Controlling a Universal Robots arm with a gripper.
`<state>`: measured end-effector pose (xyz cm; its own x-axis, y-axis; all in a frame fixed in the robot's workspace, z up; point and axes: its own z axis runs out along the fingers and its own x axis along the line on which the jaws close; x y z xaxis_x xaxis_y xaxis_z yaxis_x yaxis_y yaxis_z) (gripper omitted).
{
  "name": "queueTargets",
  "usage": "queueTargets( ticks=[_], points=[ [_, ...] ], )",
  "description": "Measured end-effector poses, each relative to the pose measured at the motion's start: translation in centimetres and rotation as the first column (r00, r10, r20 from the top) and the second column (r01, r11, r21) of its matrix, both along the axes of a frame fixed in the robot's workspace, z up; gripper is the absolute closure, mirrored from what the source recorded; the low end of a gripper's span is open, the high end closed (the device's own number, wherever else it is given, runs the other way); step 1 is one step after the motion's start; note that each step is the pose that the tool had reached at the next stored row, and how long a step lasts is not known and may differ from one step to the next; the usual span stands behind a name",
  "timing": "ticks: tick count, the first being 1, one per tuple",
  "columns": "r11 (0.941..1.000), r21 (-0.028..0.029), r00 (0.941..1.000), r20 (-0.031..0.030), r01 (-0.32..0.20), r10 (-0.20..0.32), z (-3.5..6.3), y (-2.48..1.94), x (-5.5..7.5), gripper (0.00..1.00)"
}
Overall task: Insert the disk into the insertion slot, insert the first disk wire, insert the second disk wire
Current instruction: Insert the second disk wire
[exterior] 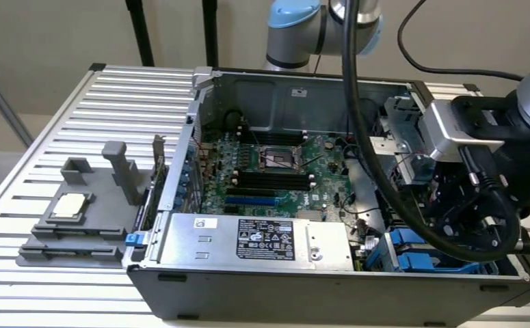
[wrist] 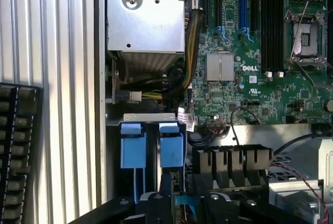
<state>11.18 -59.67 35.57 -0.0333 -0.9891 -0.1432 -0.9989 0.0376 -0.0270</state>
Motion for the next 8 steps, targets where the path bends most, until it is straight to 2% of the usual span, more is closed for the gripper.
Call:
queueTargets(
  ticks=[2,8],
  points=[
    [1.0,-0.0003,1.0,0.0074,0.0,0.0,0.04,-0.01,-0.4,0.69],
    [1.0,-0.0002,1.0,0.0077,0.0,0.0,0.04,0.0,-0.4,0.69]
  ],
)
